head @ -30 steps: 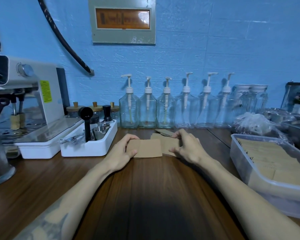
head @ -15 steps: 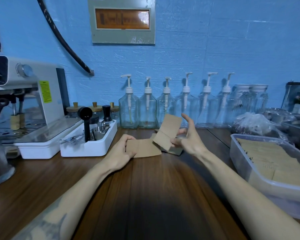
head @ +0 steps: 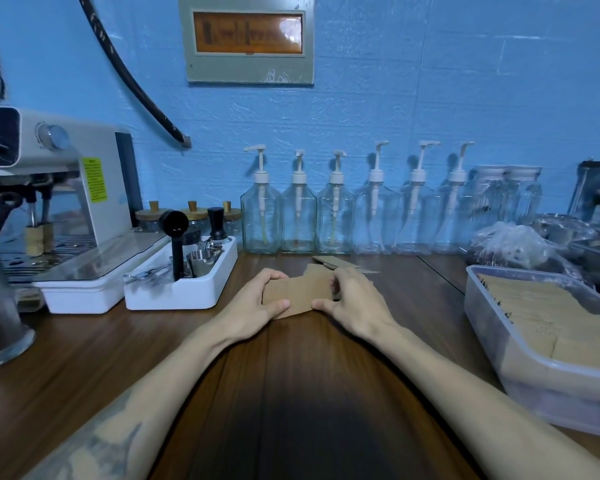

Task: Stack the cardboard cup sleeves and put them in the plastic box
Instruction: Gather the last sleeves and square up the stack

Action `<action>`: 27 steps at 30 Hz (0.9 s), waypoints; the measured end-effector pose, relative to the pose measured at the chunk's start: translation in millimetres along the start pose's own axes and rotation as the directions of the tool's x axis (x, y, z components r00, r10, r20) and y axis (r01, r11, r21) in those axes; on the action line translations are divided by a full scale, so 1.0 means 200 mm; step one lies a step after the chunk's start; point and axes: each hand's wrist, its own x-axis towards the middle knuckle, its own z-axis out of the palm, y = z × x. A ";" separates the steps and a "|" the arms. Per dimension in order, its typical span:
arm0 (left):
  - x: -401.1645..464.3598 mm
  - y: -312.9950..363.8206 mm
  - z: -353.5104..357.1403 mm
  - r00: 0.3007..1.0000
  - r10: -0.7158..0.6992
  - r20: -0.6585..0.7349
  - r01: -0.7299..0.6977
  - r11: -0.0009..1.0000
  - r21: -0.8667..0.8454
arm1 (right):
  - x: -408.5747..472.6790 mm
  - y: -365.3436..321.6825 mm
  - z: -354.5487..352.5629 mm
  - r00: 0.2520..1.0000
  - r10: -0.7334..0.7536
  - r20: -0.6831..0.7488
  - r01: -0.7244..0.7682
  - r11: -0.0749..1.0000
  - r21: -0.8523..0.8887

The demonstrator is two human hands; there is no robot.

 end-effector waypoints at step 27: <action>0.03 -0.05 -0.05 0.999 0.011 -0.047 -0.009 0.999 0.032 | 0.05 0.20 -0.07 0.993 0.003 0.121 0.028 0.966 -0.257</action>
